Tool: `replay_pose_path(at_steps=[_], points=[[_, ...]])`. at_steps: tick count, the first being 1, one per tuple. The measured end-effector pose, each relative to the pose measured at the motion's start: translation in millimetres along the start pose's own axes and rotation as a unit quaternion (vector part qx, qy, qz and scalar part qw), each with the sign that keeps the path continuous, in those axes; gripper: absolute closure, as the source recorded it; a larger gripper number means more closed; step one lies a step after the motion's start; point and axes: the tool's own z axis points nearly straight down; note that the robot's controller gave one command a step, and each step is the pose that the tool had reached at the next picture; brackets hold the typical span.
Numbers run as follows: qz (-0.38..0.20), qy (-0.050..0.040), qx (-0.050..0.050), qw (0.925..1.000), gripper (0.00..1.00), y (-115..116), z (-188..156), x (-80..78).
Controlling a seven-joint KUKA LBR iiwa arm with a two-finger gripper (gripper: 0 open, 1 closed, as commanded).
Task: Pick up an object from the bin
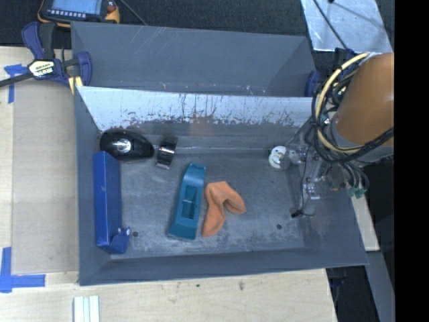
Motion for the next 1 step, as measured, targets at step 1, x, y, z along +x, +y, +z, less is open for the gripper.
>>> replay_pose_path(at_steps=[1], points=[[-0.002, -0.0046, 0.001, 1.0, 0.0, 0.4, -4.7, -1.6]])
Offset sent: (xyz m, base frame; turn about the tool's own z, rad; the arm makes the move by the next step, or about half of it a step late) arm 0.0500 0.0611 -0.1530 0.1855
